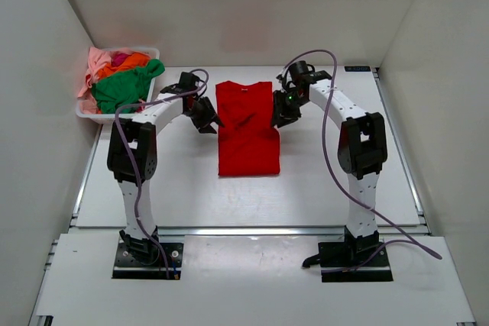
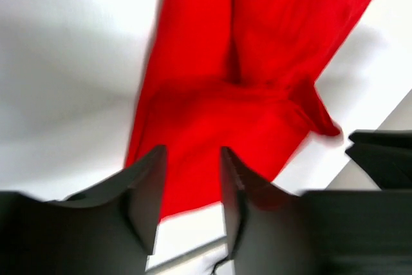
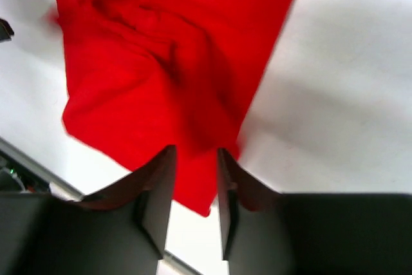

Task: Fold and stack the t-shirts
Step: Fold the folded rectangular tshirt in 1/3 of the way

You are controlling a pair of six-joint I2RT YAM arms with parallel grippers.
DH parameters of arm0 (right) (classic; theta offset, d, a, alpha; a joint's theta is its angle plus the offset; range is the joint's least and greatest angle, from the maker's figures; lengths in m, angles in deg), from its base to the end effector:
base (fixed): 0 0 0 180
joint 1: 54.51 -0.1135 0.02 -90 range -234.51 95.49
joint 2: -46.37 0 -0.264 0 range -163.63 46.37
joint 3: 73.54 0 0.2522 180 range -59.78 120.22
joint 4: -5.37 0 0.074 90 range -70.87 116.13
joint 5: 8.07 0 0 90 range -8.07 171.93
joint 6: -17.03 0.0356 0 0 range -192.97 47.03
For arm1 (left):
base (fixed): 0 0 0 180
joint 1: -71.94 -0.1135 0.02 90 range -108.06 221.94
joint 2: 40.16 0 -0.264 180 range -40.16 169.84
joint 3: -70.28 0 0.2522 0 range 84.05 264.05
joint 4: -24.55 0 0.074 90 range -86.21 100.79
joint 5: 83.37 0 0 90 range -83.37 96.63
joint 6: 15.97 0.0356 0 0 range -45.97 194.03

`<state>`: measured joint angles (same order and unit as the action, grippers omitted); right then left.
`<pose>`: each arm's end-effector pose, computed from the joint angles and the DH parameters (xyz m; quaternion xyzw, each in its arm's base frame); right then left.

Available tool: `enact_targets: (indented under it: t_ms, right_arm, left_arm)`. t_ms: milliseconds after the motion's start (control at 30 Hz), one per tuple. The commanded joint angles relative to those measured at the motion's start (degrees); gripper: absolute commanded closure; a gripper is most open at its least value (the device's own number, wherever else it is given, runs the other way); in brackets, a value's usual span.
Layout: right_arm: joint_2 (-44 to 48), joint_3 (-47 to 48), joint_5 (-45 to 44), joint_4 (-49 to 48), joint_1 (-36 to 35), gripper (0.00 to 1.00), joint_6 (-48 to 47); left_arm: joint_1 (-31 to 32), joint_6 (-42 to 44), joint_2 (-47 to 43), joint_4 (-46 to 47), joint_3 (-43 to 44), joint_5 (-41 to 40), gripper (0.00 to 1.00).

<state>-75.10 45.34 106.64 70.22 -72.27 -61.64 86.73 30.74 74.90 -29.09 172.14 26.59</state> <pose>0.4245 0.1516 0.2291 -0.0955 0.9541 0.2511 0.1323 0.4026 -0.1189 0.1963 -0.2038 0.9437 -0.2444 0.0904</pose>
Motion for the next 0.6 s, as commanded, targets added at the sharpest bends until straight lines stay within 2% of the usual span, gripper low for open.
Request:
enact_targets:
  t_ms: [0,33,100,233,300,433,500,567]
  right_arm:
    - [-0.17,3.42,-2.37,-3.1,1.5,0.7,0.36]
    - [0.26,3.95,-3.86,-3.54,1.67,0.69,0.53]
    - [1.14,3.51,-6.16,-3.8,1.94,0.59,0.62]
    - [7.1,-3.24,-7.31,-5.9,2.55,0.48,2.11]
    - [10.89,-10.86,-7.05,-7.49,2.12,0.47,2.55]
    - [20.03,-23.1,-8.09,-10.57,0.19,0.49,4.22]
    - [23.11,-30.21,-12.03,-11.36,-2.35,0.51,7.63]
    - [26.88,-34.27,-16.86,-11.63,-5.6,0.54,9.93]
  left_arm:
    - [-2.04,-1.88,1.99,5.33,3.48,-0.72,0.48]
    - [-1.78,-2.24,2.53,5.16,3.75,-0.89,0.47]
    - [-2.22,-2.15,2.1,5.95,3.67,-2.47,0.45]
    - [-1.87,-1.37,-4.48,5.87,-2.99,-3.45,0.44]
    - [-1.17,0.13,-8.09,4.99,-7.48,-2.48,0.45]
    - [3.04,-0.39,-18.11,4.9,-22.24,-2.74,0.45]
    - [5.69,-2.67,-22.07,6.56,-29.62,-3.79,0.45]
    - [8.06,-4.6,-24.79,7.27,-32.62,-5.19,0.45]
